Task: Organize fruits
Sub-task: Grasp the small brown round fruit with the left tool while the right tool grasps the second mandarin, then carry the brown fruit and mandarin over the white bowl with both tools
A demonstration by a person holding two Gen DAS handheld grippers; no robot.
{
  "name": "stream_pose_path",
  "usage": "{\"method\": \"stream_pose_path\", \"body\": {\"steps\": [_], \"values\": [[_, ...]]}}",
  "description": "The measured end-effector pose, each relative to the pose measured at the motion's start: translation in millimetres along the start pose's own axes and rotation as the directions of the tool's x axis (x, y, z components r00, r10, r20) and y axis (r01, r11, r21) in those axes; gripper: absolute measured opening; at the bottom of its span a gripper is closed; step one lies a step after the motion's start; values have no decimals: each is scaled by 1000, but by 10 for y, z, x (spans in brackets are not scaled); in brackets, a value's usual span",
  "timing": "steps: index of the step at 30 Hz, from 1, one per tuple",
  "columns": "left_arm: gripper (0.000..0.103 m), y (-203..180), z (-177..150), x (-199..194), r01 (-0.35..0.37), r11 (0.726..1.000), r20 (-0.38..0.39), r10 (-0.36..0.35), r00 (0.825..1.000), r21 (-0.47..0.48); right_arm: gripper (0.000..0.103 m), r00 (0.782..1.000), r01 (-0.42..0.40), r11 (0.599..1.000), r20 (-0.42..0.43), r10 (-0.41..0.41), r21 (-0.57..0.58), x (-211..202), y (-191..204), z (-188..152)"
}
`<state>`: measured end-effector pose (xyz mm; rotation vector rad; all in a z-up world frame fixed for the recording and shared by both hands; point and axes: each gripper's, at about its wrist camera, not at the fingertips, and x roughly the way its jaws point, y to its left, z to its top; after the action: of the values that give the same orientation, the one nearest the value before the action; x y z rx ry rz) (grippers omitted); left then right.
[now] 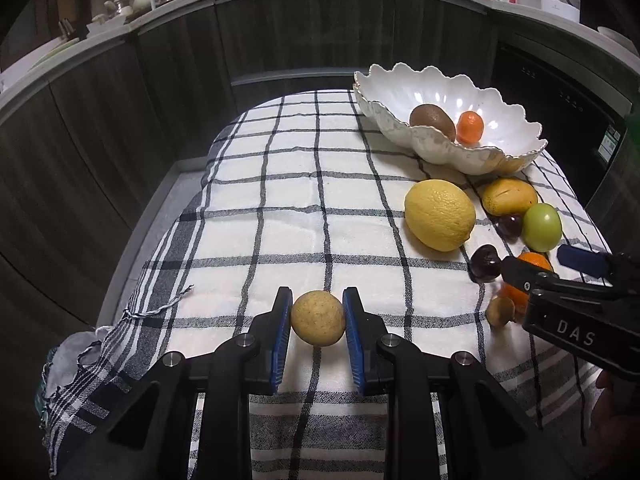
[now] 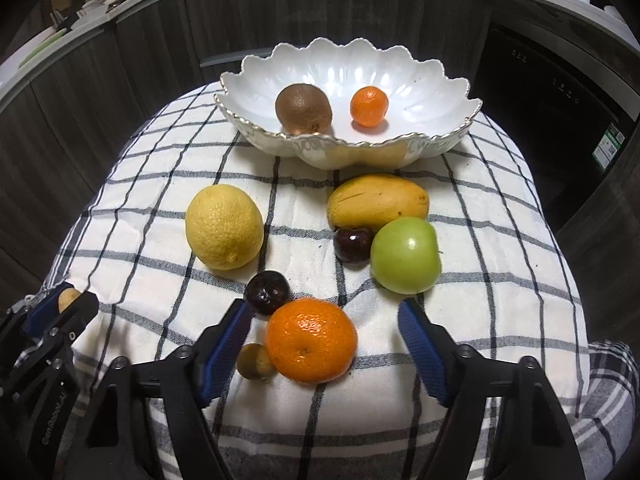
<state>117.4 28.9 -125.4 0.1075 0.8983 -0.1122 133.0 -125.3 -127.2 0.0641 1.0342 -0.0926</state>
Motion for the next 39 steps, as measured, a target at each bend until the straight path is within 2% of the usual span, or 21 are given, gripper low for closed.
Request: {"method": "stream_pose_path", "body": {"steps": [5,10,23,39], "values": [[26,22,5,18,1,1000,-7,-1,1000,-13,66,1000,3,1000,-20,-3,2,86,14,-15],[26,20,6,24,1,1000,-9,-1,1000,-12,50,999,-33,999,-41,34,20,145,9,-48],[26,-51,72,-43,1,1000,13,-2,1000,9,49,997,-71,997,28,70,33,-62,-54,1],[26,-304,562,-210,57,998,102,-59,993,28,49,987,-60,997,152,53,42,-468,-326,343]]}}
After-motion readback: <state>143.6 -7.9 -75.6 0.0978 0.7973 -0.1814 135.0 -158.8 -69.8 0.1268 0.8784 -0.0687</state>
